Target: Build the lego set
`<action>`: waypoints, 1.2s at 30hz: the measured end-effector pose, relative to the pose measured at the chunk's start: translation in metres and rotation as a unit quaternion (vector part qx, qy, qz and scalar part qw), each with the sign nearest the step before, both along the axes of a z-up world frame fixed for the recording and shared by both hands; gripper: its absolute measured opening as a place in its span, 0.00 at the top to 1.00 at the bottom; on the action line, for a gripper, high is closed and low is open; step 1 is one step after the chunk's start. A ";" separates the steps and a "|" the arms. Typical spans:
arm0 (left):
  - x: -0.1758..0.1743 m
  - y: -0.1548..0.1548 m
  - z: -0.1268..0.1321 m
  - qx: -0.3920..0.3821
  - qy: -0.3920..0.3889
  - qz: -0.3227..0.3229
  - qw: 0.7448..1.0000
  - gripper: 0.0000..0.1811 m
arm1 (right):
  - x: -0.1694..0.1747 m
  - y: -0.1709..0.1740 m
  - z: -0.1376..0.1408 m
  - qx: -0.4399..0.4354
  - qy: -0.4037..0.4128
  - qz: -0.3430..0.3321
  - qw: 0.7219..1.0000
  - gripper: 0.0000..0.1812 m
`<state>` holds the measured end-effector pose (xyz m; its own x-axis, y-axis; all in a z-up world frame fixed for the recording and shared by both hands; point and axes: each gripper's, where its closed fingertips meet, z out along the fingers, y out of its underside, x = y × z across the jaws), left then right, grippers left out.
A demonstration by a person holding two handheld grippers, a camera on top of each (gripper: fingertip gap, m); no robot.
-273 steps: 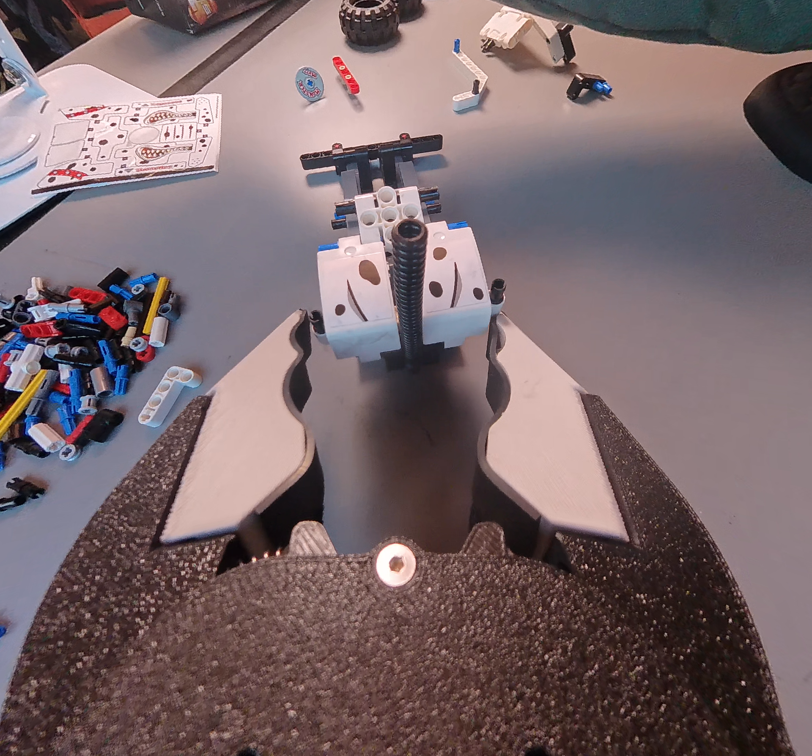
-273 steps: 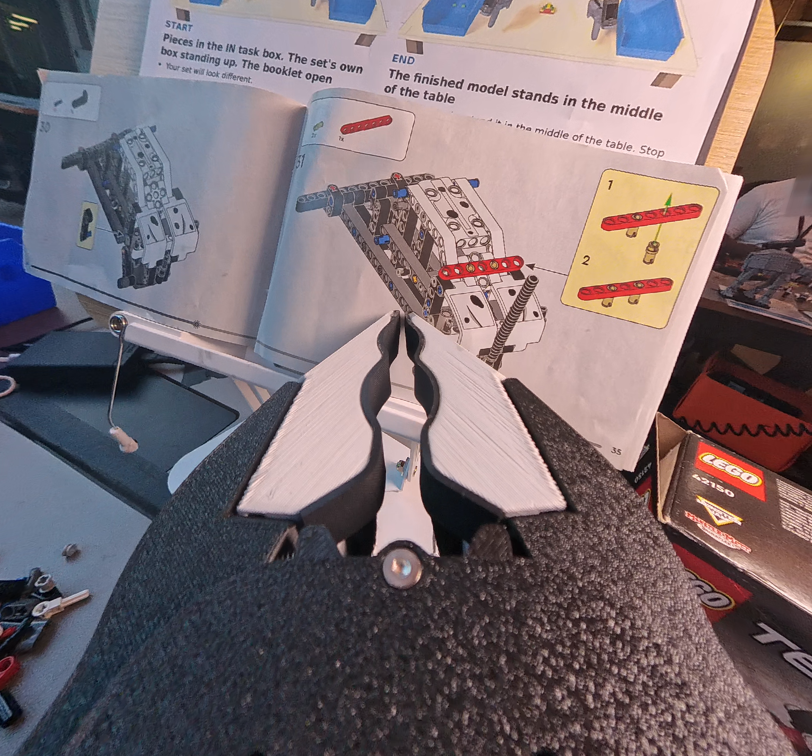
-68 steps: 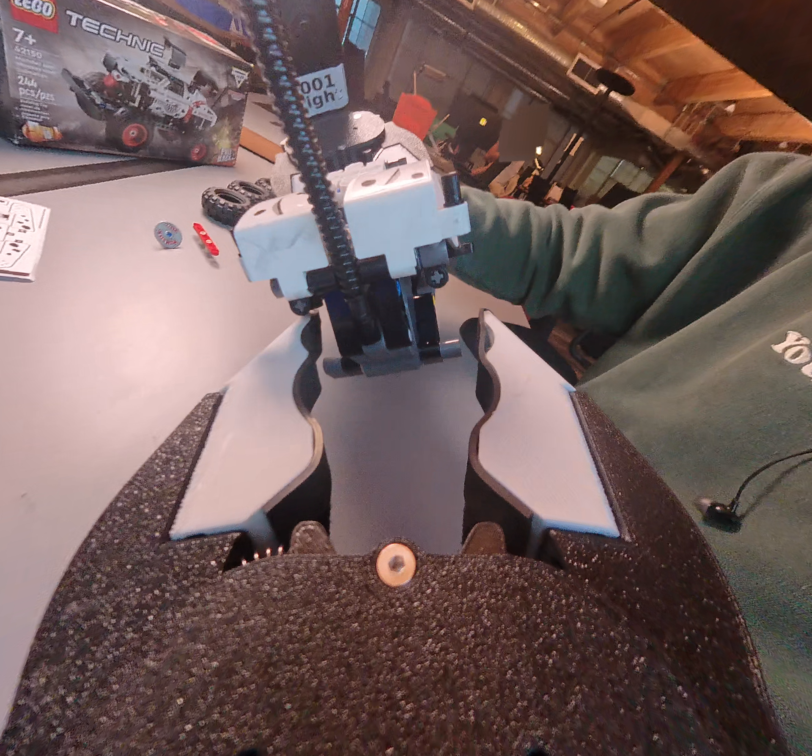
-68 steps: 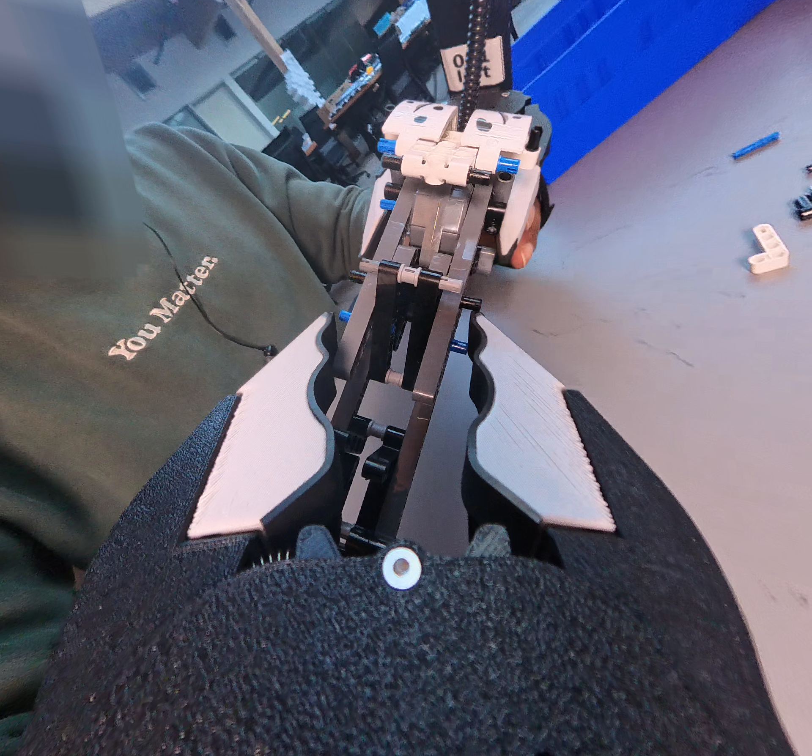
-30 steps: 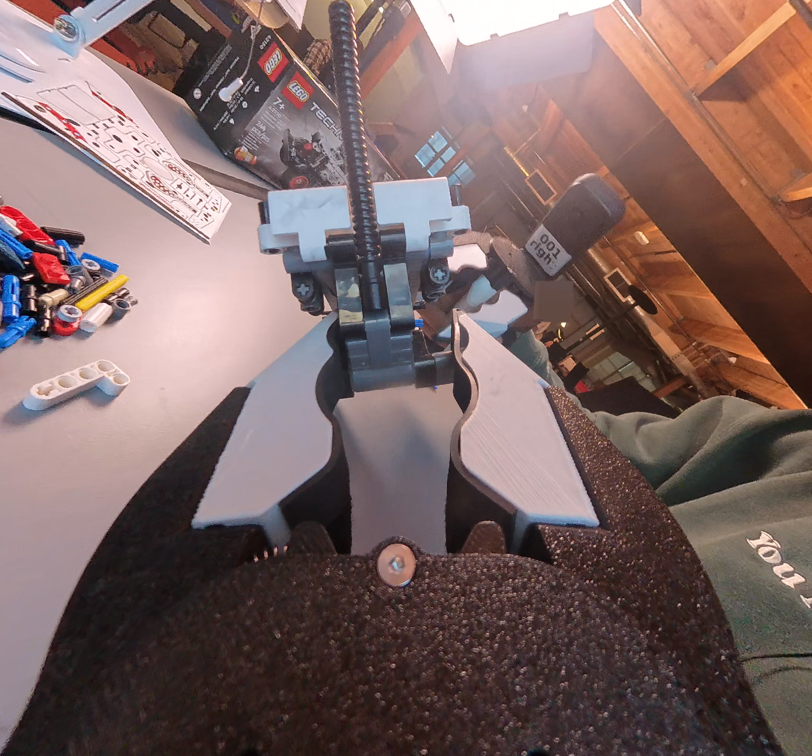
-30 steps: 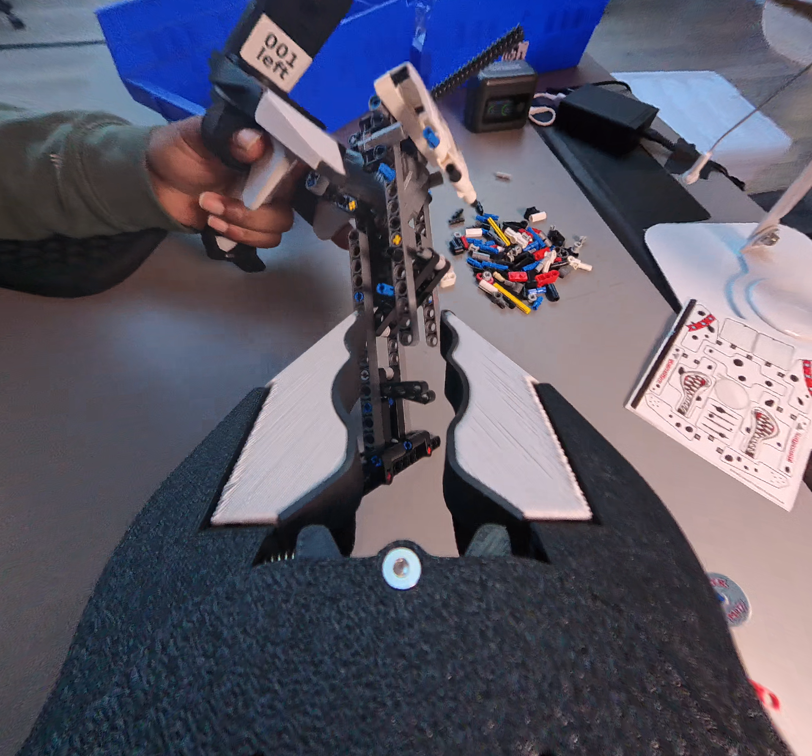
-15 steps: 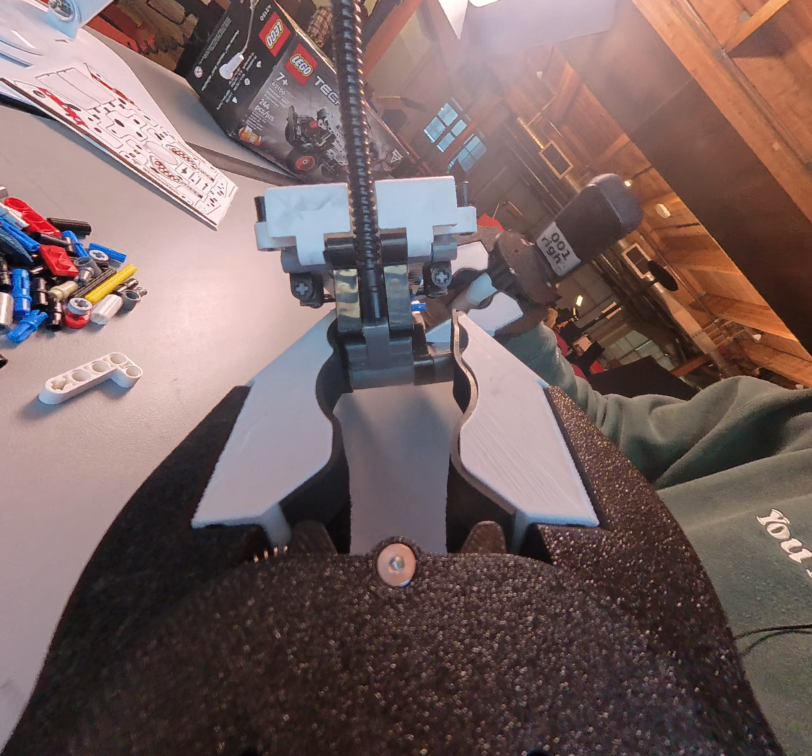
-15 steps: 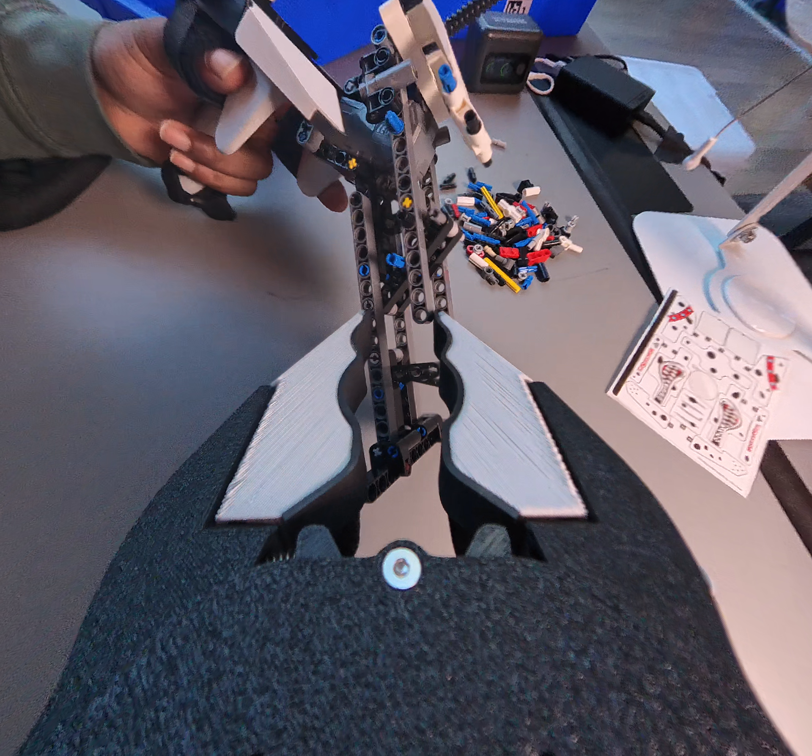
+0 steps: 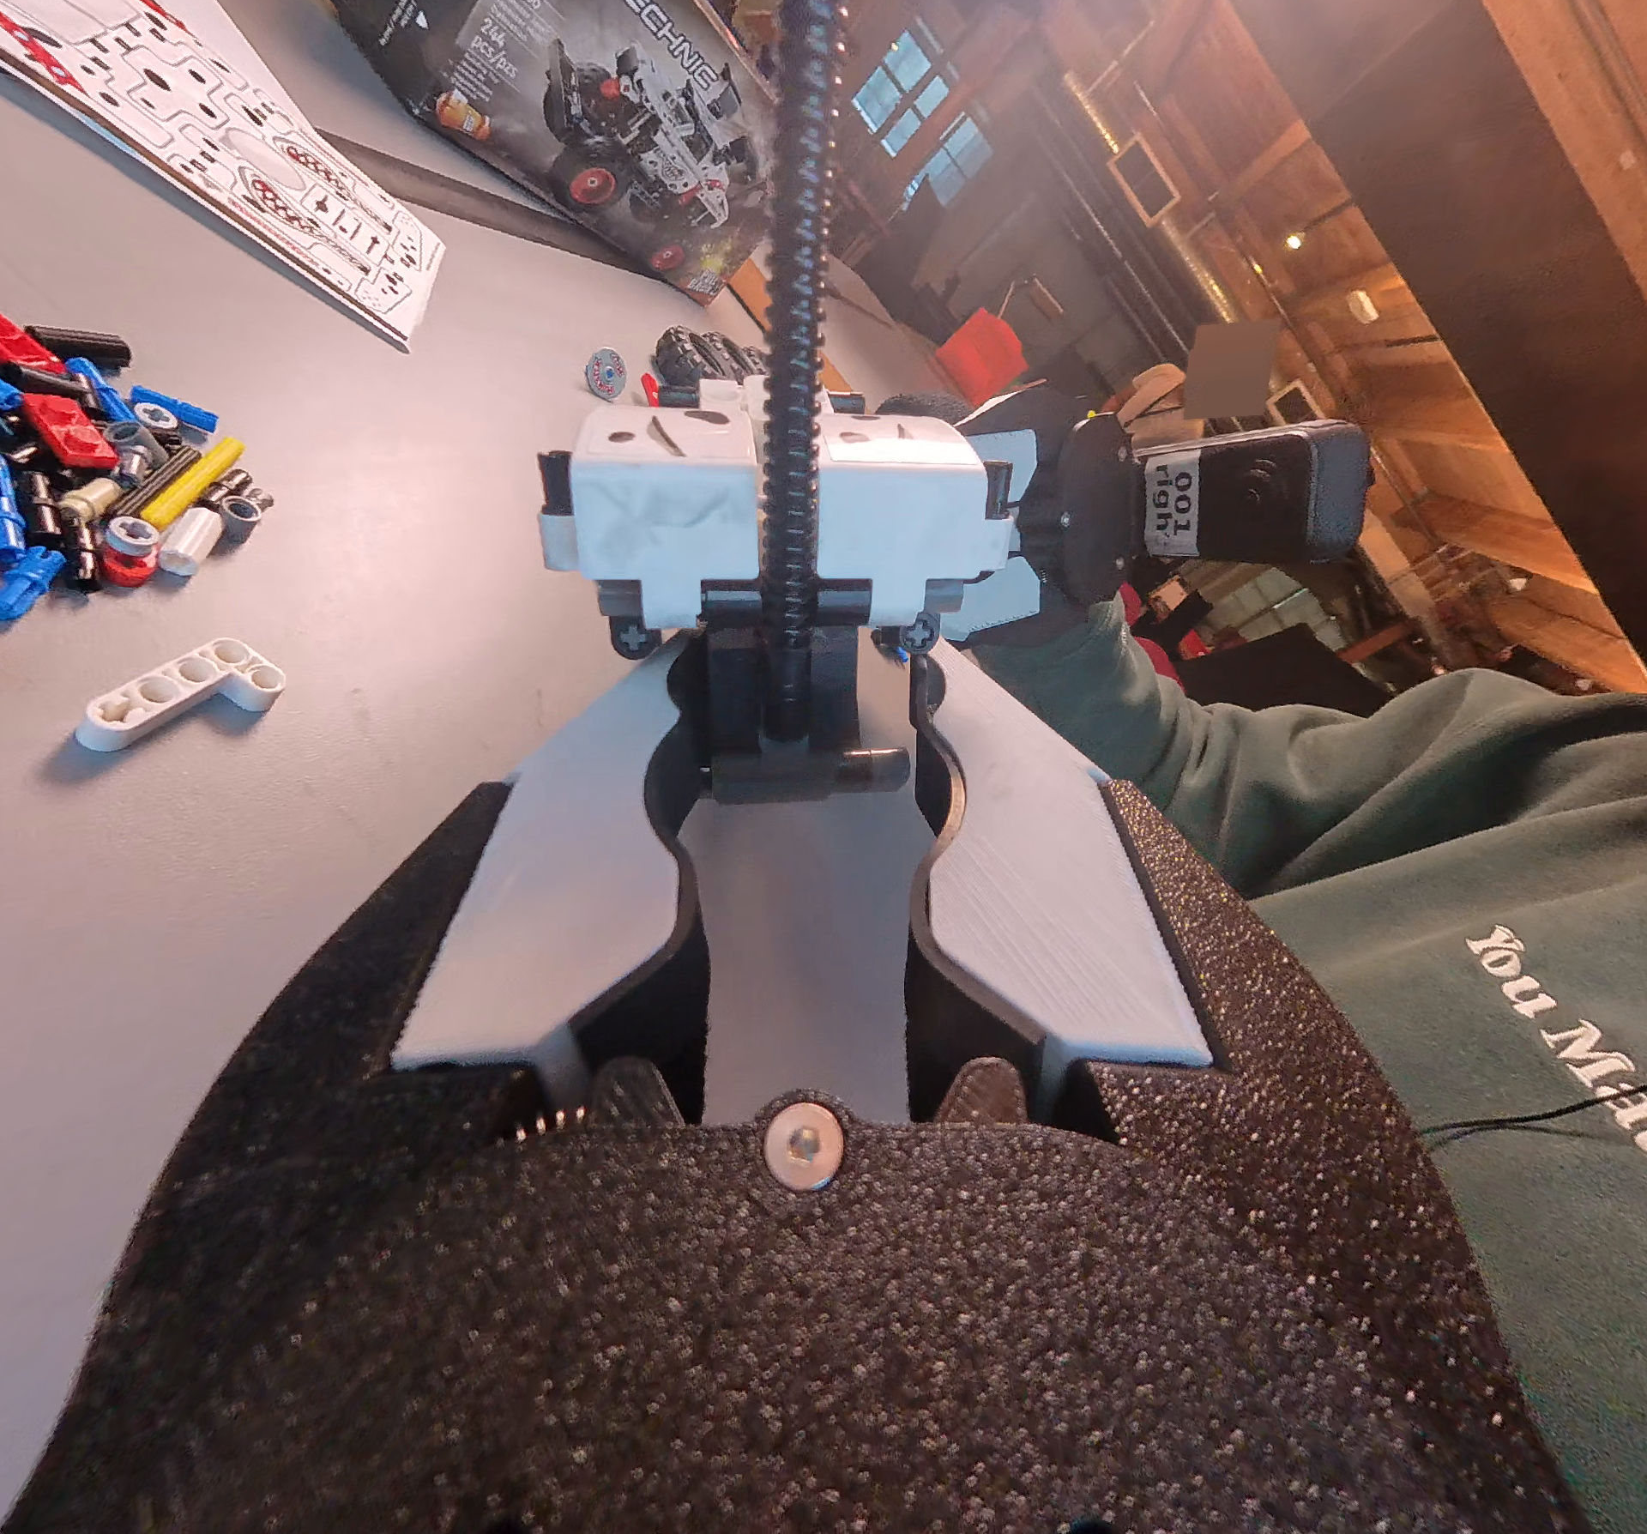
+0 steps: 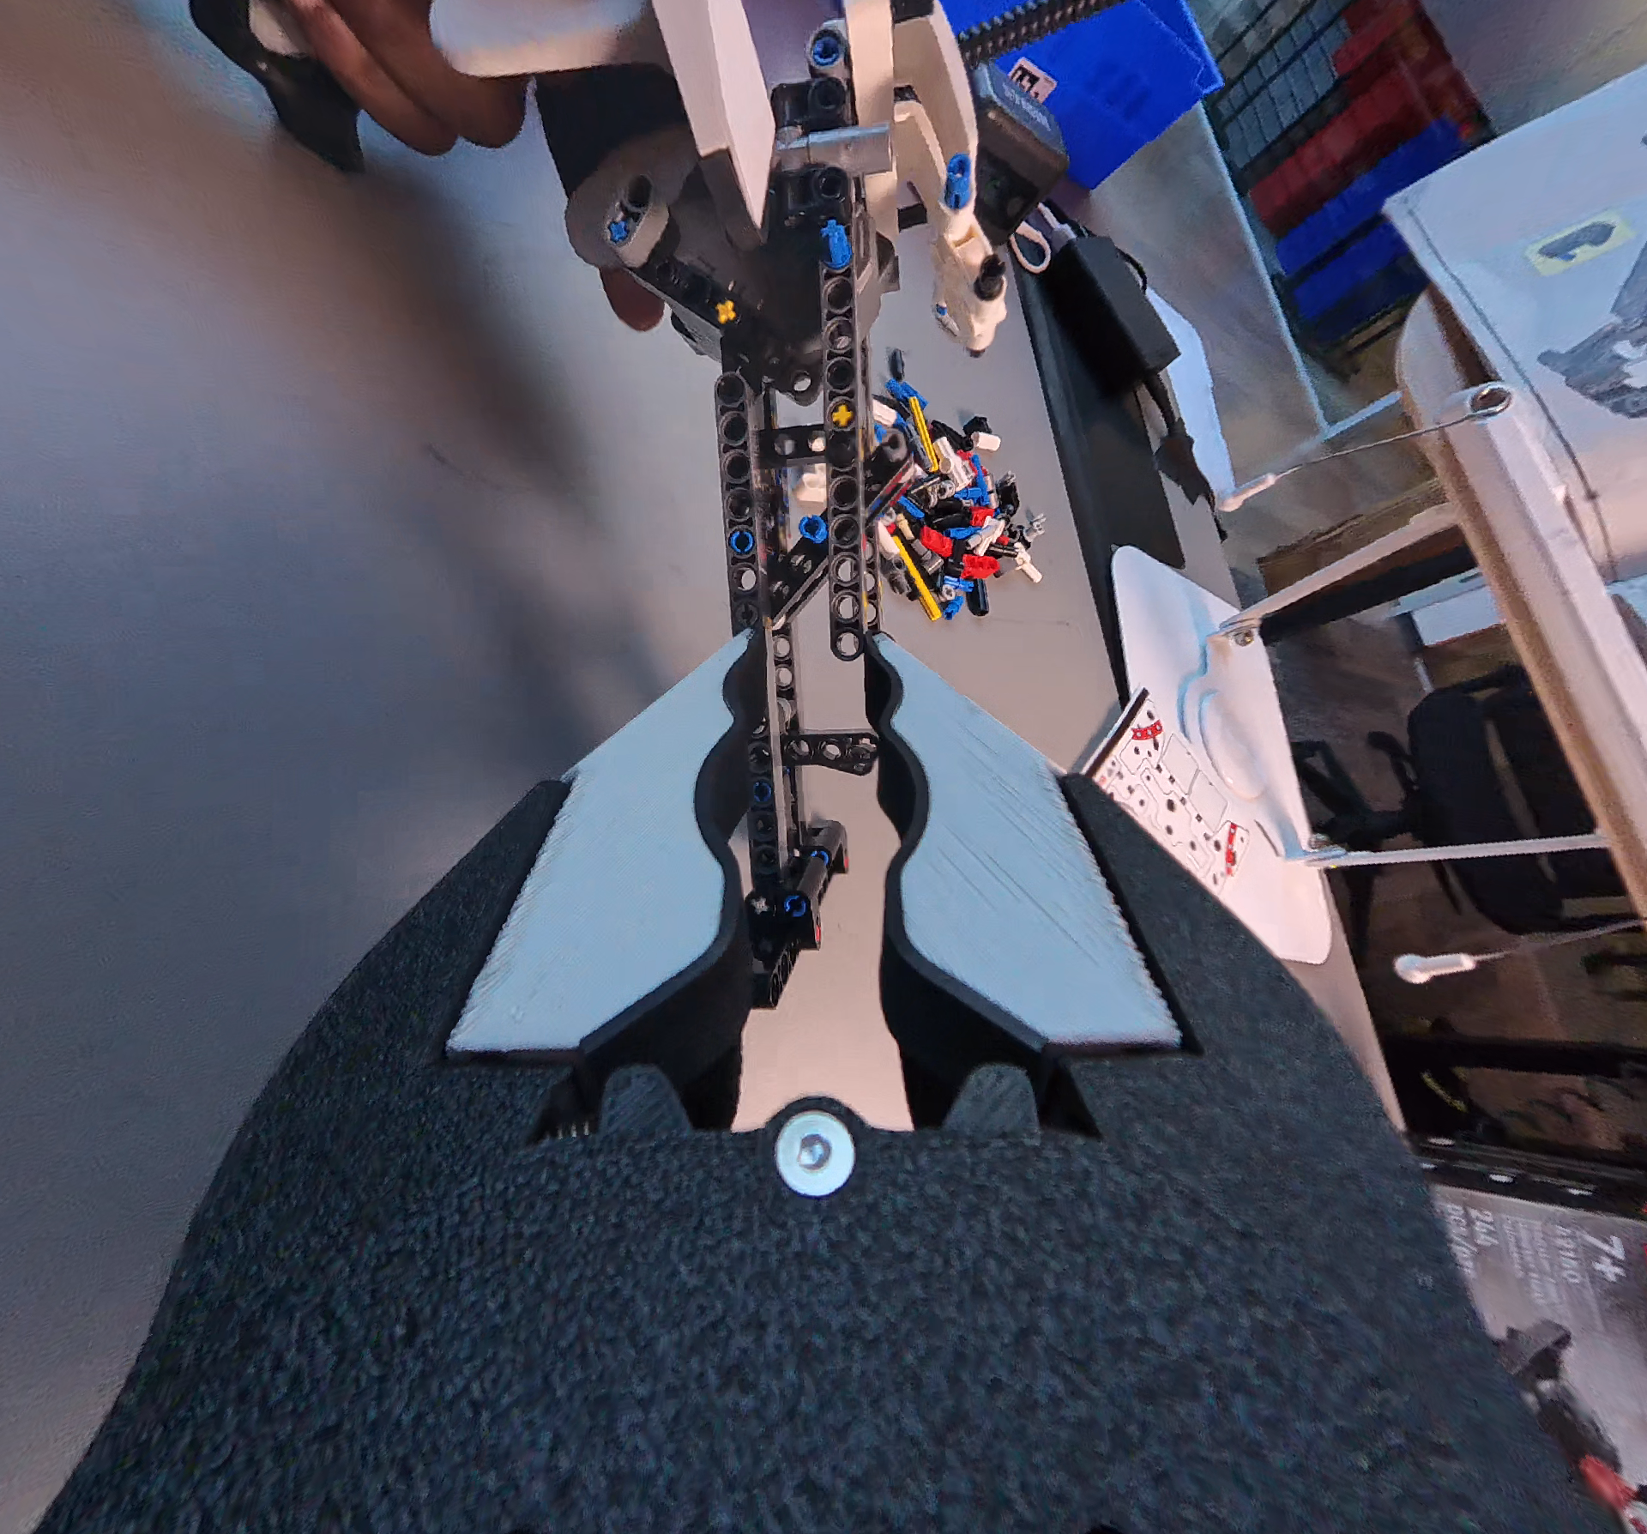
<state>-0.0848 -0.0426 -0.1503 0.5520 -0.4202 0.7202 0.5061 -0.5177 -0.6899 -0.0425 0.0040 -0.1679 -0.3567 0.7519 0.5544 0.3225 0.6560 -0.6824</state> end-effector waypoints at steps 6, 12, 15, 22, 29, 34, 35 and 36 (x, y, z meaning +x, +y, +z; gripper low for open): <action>0.004 -0.003 -0.003 -0.007 0.009 -0.016 1.000 0.75 | 0.005 -0.001 0.000 0.040 0.008 0.022 0.999 0.88; -0.004 0.004 -0.003 -0.004 0.013 0.027 1.000 0.84 | 0.002 0.002 0.007 0.021 0.023 0.005 0.999 0.88; -0.013 0.006 0.007 0.016 -0.028 0.049 0.998 0.85 | -0.003 0.005 0.026 -0.049 0.065 -0.017 0.997 0.92; -0.026 0.011 0.019 0.053 -0.060 0.097 0.992 0.85 | -0.004 0.018 0.070 -0.167 0.151 -0.057 0.973 0.93; -0.046 0.025 0.038 0.111 -0.041 0.185 0.976 0.85 | -0.024 0.040 0.089 -0.265 0.220 -0.230 0.910 1.00; -0.046 0.036 0.052 0.150 0.029 0.237 0.959 0.85 | -0.054 0.027 0.084 -0.318 0.215 -0.246 0.890 1.00; -0.046 0.039 0.054 0.155 0.049 0.247 0.955 0.85 | -0.059 0.026 0.086 -0.332 0.218 -0.245 0.884 1.00; -0.046 0.042 0.056 0.160 0.064 0.256 0.951 0.85 | -0.064 0.024 0.090 -0.348 0.222 -0.240 0.879 1.00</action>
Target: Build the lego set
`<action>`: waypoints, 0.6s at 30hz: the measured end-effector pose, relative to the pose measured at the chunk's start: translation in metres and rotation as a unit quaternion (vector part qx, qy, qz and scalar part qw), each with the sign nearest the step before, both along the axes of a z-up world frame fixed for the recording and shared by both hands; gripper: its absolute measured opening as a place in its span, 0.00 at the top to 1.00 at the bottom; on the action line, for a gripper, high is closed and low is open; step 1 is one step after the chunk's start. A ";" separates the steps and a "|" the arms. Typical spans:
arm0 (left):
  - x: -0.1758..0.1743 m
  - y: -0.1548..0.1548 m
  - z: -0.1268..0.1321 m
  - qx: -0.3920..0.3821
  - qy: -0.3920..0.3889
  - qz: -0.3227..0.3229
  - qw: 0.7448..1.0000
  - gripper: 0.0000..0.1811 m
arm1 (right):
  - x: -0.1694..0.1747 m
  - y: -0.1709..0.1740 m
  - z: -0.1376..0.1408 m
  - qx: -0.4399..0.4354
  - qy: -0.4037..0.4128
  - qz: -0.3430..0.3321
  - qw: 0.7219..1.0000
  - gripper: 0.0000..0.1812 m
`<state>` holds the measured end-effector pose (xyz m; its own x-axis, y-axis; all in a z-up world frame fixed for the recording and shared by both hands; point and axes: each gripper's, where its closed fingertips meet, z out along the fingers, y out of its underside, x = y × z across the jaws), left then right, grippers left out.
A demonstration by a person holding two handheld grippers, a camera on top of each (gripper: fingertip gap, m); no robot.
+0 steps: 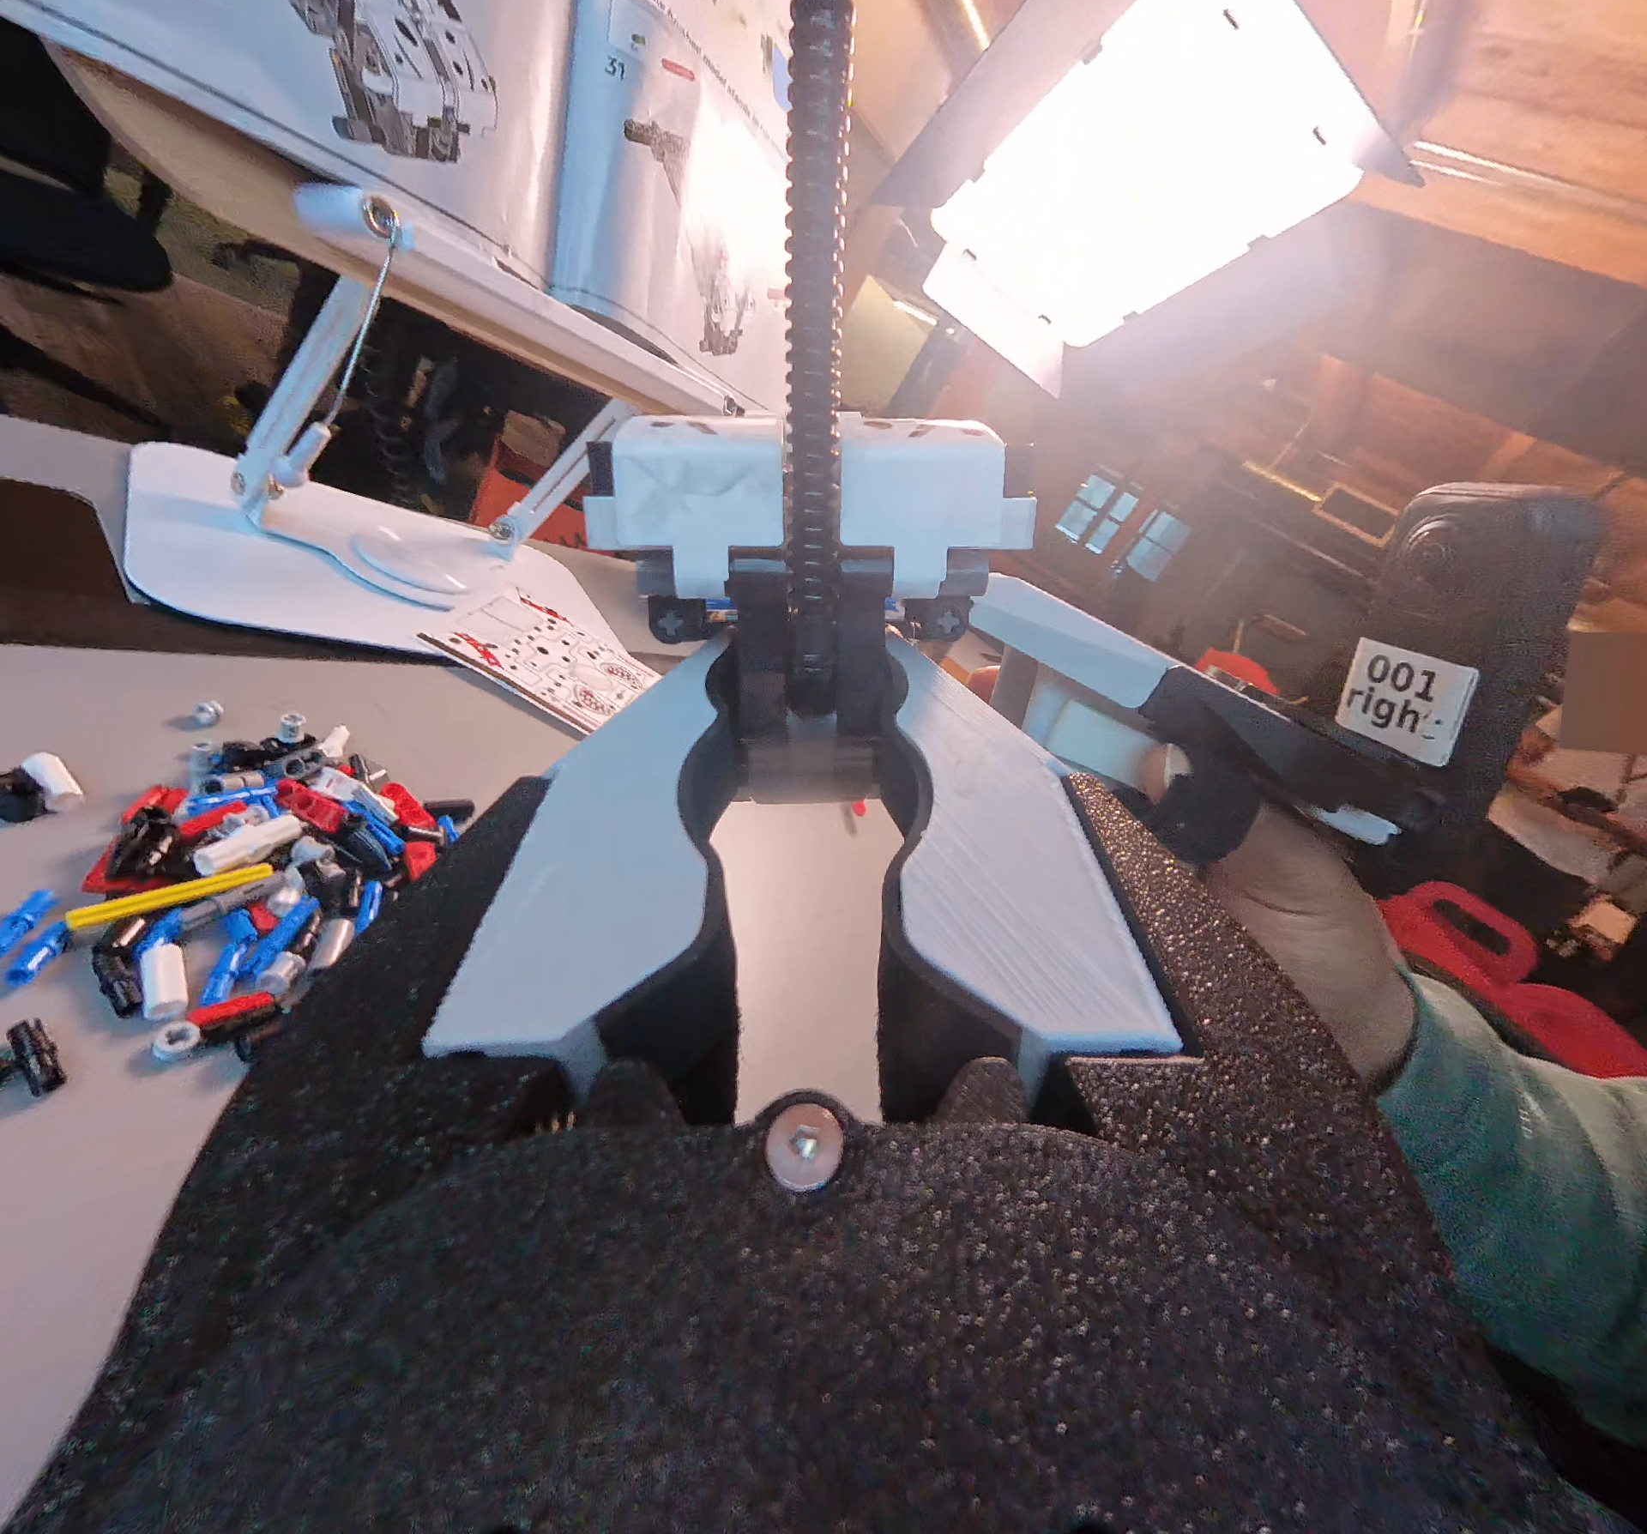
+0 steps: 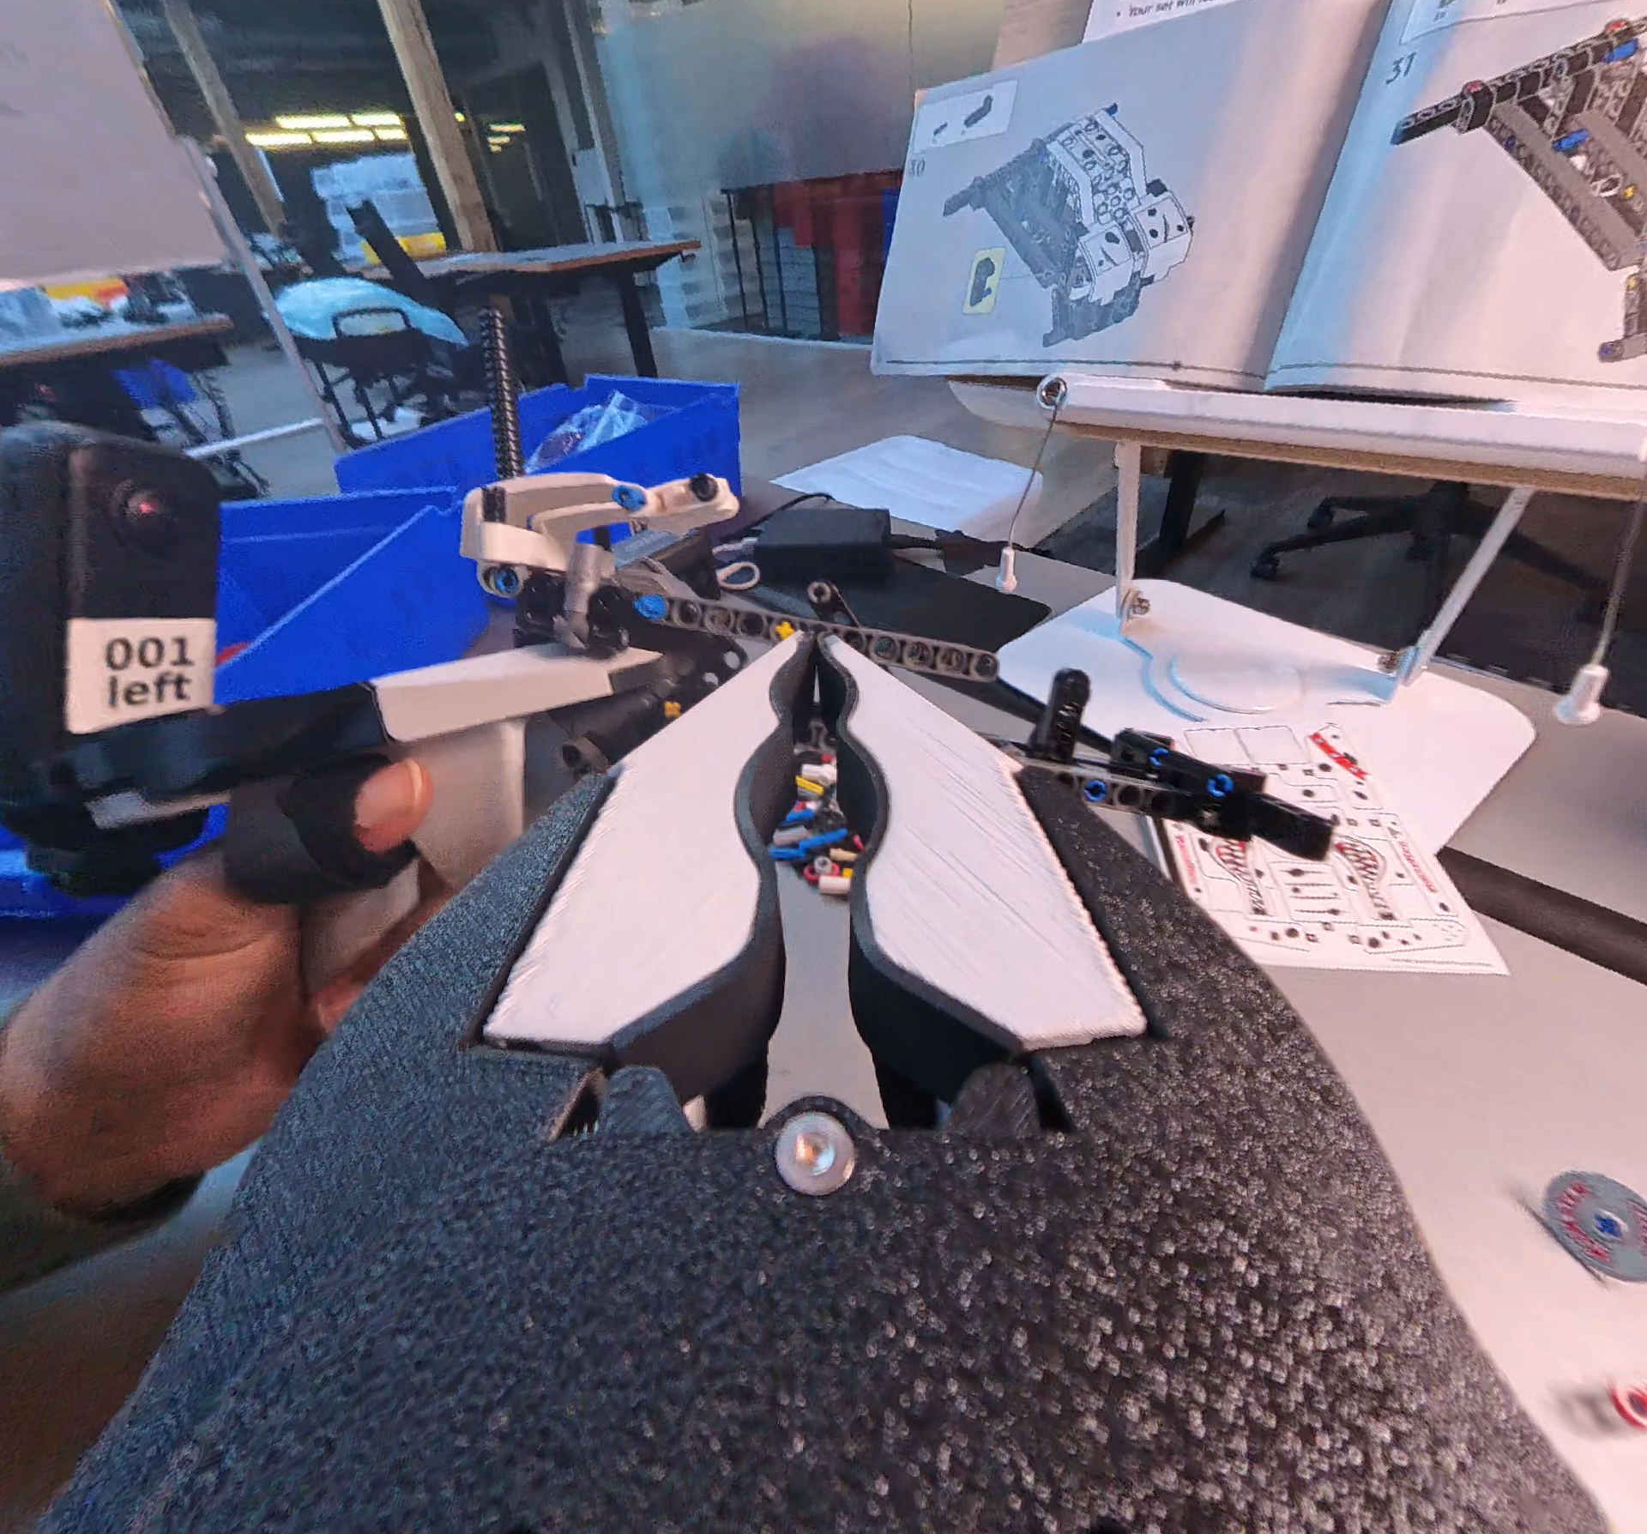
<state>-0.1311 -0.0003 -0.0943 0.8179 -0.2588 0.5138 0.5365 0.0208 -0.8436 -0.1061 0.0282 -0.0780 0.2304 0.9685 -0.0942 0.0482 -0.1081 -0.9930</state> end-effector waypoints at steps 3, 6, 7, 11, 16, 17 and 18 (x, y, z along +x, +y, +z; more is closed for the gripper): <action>-0.002 0.009 0.006 0.005 0.021 0.022 1.000 0.85 | -0.012 -0.003 0.004 -0.017 0.003 0.005 1.000 1.00; -0.005 0.017 0.009 0.006 0.024 0.040 0.999 0.85 | -0.020 -0.001 0.006 -0.023 0.007 0.002 1.000 1.00; -0.007 0.019 0.010 0.008 0.020 0.043 0.999 0.85 | -0.020 0.002 0.005 -0.025 0.004 0.001 1.000 1.00; -0.011 0.022 0.014 0.014 0.017 0.046 0.999 0.85 | -0.016 0.013 -0.001 -0.042 -0.001 -0.003 0.999 1.00; -0.013 0.025 0.015 0.017 0.008 0.044 0.999 0.85 | -0.019 0.009 -0.002 -0.039 -0.004 0.004 0.999 1.00; -0.012 0.026 0.015 0.017 0.009 0.045 0.999 0.85 | -0.019 0.009 -0.002 -0.040 -0.004 0.004 0.999 1.00; -0.012 0.026 0.015 0.017 0.010 0.044 0.999 0.85 | -0.019 0.010 -0.003 -0.043 -0.004 0.003 0.999 1.00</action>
